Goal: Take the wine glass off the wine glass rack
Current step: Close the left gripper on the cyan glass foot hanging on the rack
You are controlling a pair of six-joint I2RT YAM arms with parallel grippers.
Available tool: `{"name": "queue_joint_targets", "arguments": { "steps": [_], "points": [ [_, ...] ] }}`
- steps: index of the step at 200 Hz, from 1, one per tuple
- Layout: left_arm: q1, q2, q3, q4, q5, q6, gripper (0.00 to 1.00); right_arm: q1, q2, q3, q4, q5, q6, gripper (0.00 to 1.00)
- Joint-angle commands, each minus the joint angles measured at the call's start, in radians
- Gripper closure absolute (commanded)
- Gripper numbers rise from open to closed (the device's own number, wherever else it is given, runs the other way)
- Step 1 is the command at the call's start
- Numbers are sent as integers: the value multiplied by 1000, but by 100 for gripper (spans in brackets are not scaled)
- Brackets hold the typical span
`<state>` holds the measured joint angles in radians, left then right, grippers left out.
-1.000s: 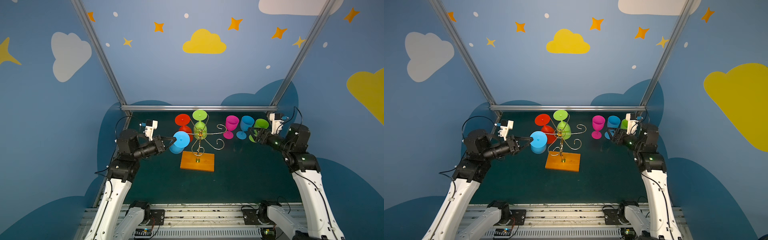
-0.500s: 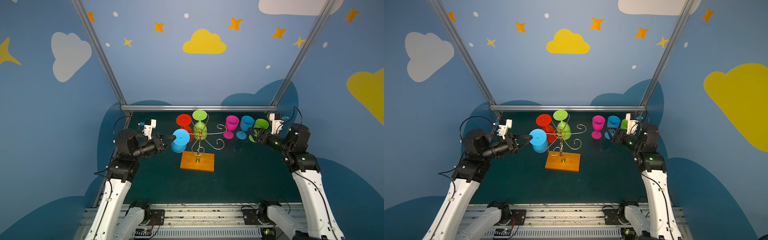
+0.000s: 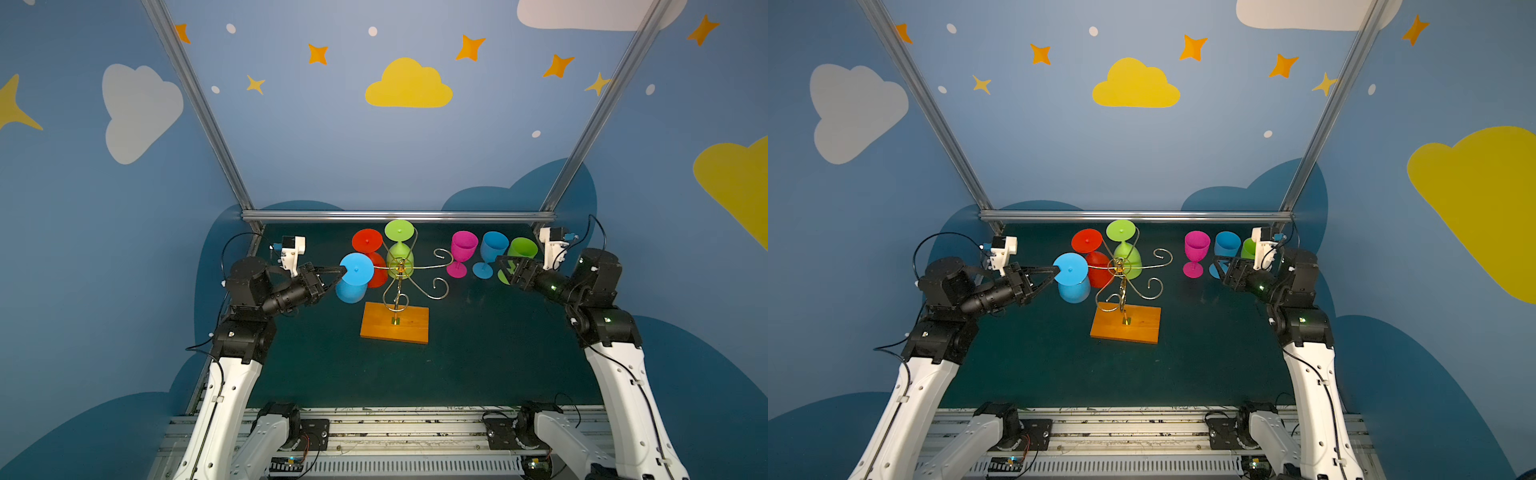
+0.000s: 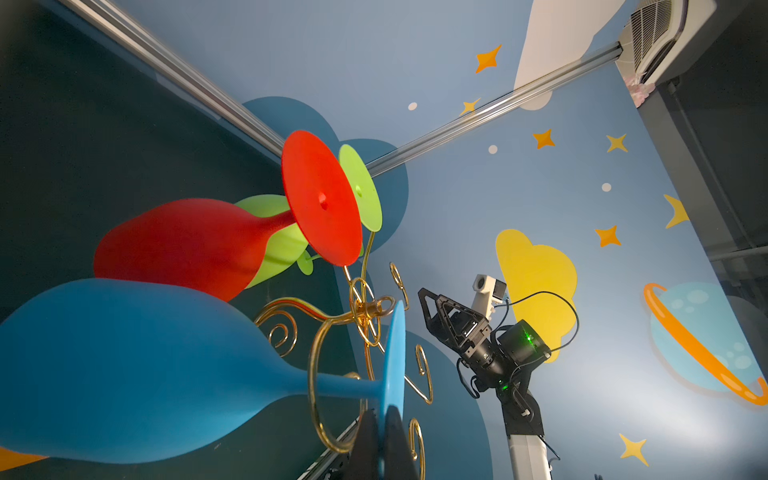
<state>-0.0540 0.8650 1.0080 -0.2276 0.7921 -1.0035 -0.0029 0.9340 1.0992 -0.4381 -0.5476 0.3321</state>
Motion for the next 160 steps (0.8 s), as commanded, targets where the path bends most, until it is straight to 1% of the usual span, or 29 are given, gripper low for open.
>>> {"name": "queue_joint_targets", "arguments": {
  "steps": [1,71,121,160],
  "points": [
    [3,5,30,63,-17,-10,97,3,-21,0,-8,-4,-17,26],
    [-3,32,27,107,-33,-24,97,3,-35,-1,-19,-3,-20,26],
    [-42,58,37,129,-37,-21,97,3,-38,0,-27,-1,-25,26],
    [-64,78,54,121,6,-17,97,3,-40,0,-29,-1,-24,26]
  ]
}}
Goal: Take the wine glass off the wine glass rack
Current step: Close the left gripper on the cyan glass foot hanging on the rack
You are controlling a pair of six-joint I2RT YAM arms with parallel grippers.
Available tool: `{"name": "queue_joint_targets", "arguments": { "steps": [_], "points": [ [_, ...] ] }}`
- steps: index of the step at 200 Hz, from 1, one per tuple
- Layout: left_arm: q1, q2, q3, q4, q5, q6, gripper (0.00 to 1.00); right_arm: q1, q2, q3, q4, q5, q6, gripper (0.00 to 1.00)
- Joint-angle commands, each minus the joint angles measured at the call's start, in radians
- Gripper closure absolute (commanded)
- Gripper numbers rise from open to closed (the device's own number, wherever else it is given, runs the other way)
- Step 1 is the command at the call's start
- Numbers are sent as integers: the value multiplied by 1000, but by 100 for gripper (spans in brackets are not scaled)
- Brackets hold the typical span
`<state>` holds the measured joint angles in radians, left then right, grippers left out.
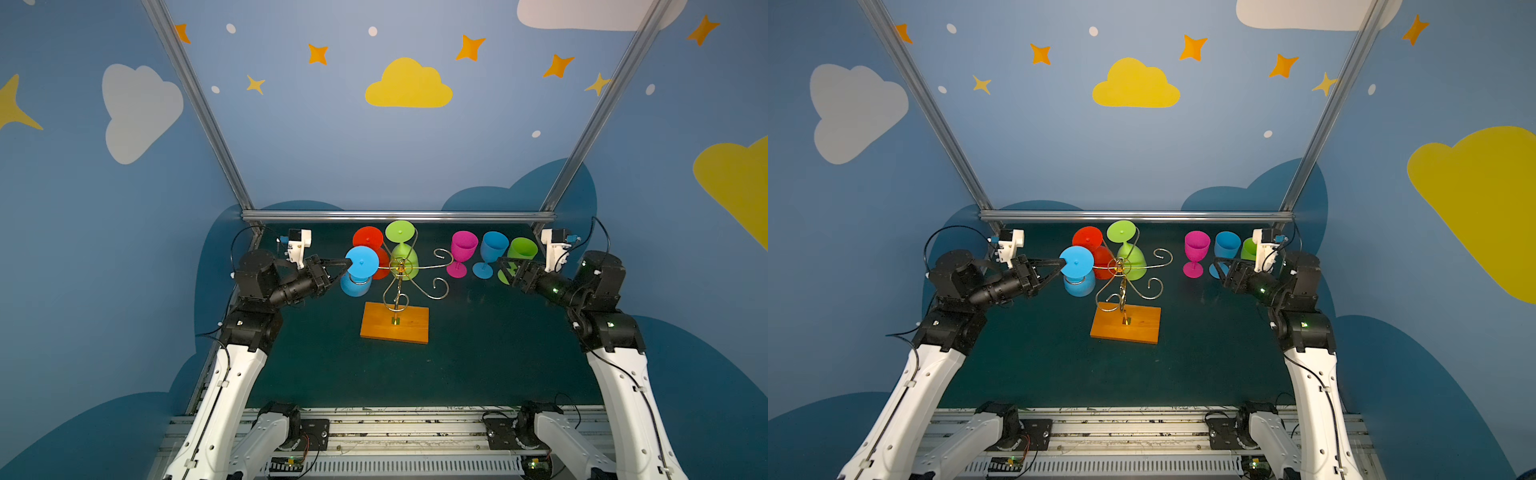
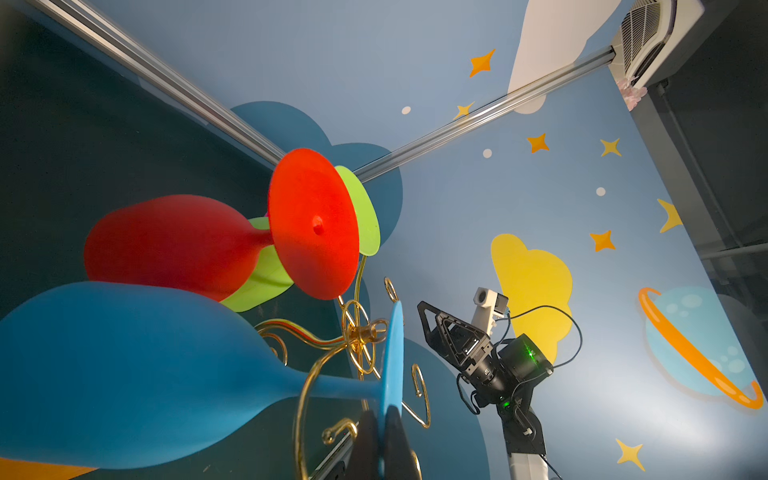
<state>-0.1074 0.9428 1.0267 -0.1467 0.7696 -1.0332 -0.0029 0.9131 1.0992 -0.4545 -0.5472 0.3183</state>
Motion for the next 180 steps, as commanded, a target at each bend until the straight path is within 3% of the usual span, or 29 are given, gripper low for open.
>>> {"name": "queue_joint_targets", "arguments": {
  "steps": [1,180],
  "points": [
    [-11,1,36,39,30,14,97,3,-19,0,-13,-1,-10,26],
    [-23,-54,31,-170,169,158,97,3,-13,-6,-10,-14,-10,26]
  ]
}}
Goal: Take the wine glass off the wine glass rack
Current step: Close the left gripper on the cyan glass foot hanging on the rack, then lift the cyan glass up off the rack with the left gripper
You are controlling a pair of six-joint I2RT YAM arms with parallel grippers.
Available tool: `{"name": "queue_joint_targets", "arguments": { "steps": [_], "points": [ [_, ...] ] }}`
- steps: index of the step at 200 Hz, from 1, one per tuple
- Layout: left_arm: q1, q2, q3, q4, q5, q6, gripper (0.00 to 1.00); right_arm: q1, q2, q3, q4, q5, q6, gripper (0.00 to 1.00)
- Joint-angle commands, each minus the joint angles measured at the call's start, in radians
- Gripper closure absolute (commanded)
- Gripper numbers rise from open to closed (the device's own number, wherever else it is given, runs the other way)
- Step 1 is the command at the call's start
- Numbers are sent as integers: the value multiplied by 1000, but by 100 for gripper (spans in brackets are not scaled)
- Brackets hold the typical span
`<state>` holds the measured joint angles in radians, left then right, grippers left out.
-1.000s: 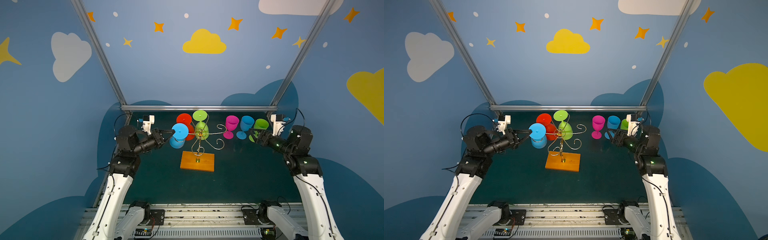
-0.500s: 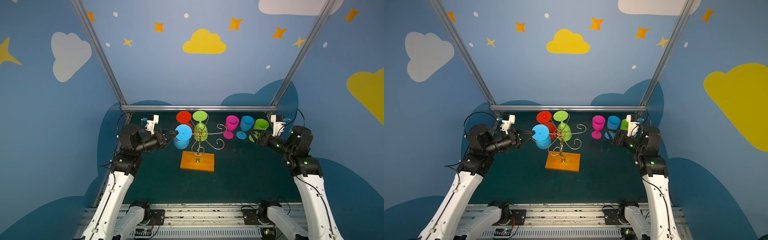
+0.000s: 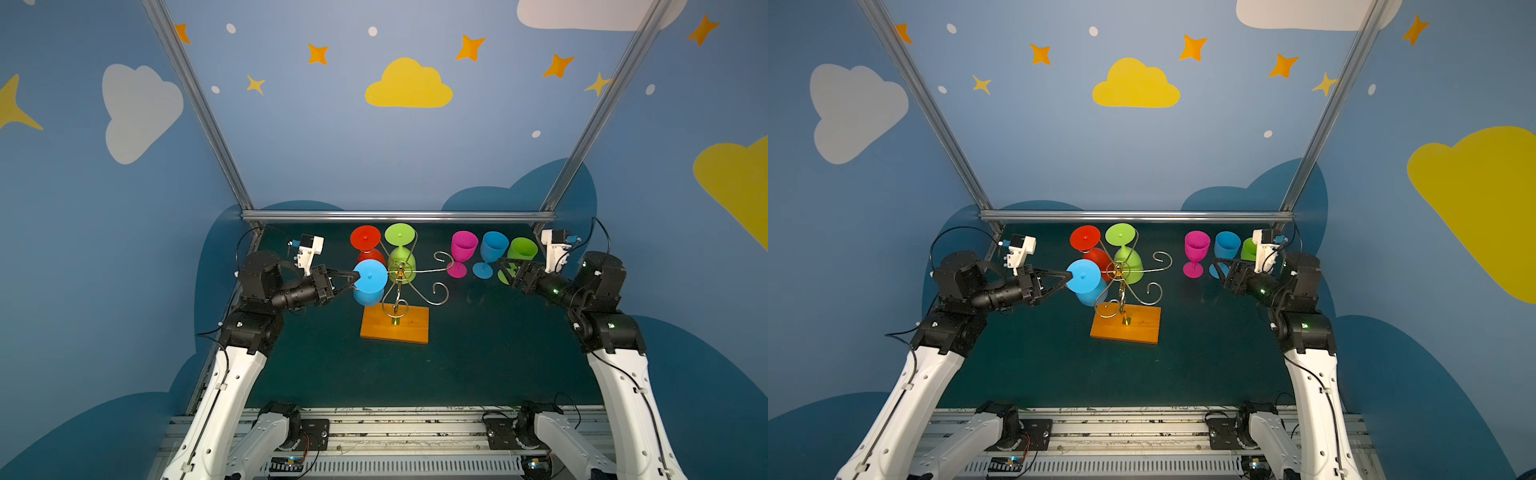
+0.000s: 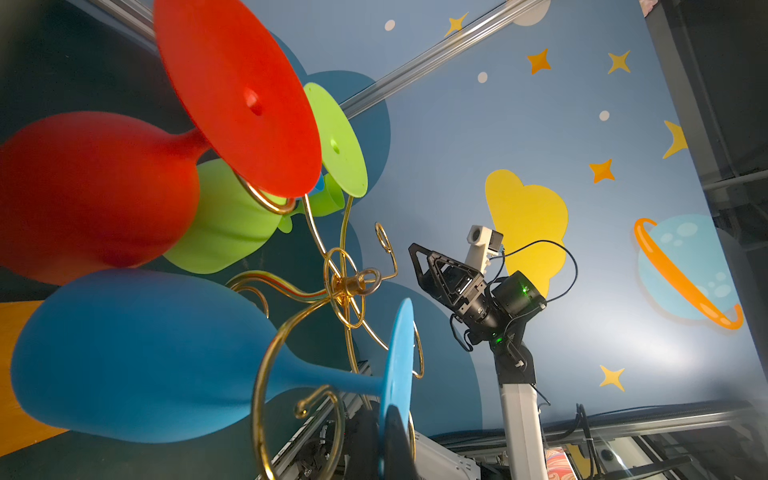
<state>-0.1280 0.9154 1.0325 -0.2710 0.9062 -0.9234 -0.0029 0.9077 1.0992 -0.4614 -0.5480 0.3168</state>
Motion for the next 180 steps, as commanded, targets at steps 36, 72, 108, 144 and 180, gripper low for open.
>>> {"name": "queue_joint_targets", "arguments": {
  "steps": [36,72,108,144,180],
  "points": [
    [2,-45,47,-129,33,106,97,3,-6,-4,-5,-17,-7,26],
    [36,-79,68,-232,29,170,97,3,-2,-3,-3,-18,-9,26],
    [89,-116,32,-203,56,138,97,4,8,5,-3,-26,-10,26],
    [138,-134,37,-231,74,158,97,3,7,6,-9,-24,-15,26],
    [219,-157,58,-324,66,212,97,3,3,8,-14,-25,-18,26]
  ]
}}
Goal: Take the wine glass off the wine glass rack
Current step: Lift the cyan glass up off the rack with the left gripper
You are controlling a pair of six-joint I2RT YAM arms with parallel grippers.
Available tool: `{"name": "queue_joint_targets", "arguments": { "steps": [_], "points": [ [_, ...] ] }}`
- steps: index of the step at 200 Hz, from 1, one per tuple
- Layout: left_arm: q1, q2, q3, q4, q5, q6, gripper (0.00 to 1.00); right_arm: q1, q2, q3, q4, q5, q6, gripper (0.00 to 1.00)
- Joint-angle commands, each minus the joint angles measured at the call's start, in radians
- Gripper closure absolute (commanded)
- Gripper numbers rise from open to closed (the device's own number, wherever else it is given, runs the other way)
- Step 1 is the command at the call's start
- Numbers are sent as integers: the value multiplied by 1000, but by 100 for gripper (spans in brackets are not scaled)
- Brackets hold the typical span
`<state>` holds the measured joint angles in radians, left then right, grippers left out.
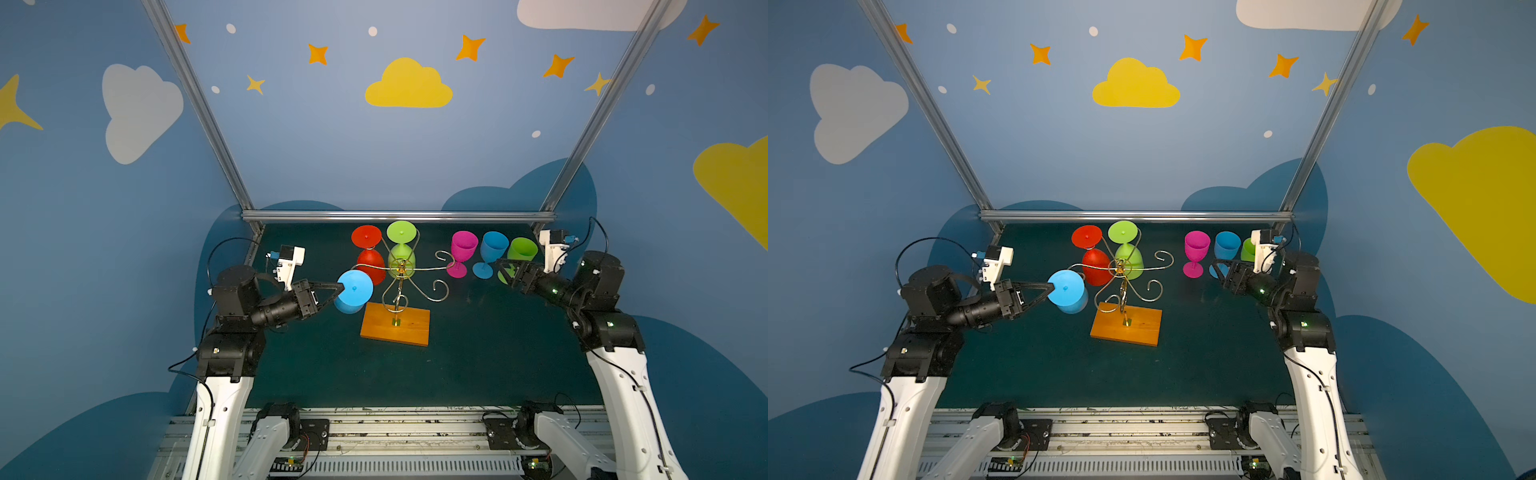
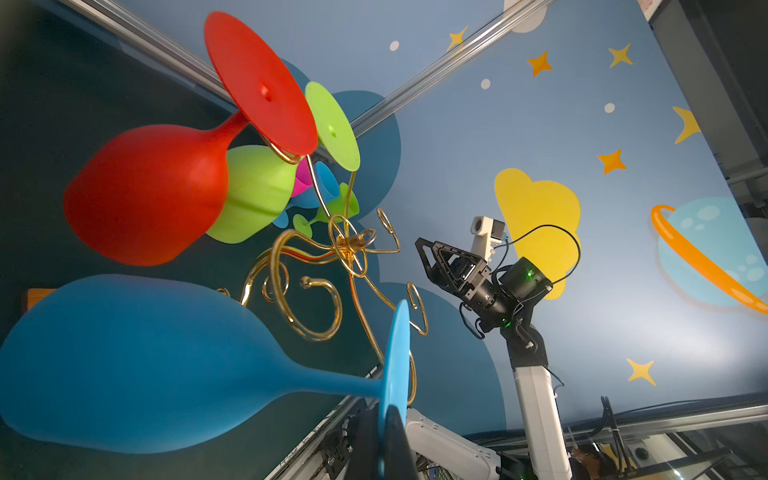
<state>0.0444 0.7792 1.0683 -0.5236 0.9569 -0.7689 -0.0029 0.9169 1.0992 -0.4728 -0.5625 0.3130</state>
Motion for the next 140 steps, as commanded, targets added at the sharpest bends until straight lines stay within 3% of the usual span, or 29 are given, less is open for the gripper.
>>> {"name": "queue_joint_targets", "arguments": {
  "steps": [1,58,89,105,140],
  "points": [
    [49,-21,24,-75,15,59,97,3,-5,8,-2,-11,-14,26],
    [192,-37,73,-165,-98,106,97,3,-9,17,-9,-11,-25,26],
    [295,19,113,50,-47,-3,97,3,-10,34,-18,6,-46,26],
    [349,93,151,250,22,-132,97,3,-20,35,-13,6,-55,26],
    [357,262,292,536,63,-310,97,3,-48,52,-6,16,-86,26]
  ]
}}
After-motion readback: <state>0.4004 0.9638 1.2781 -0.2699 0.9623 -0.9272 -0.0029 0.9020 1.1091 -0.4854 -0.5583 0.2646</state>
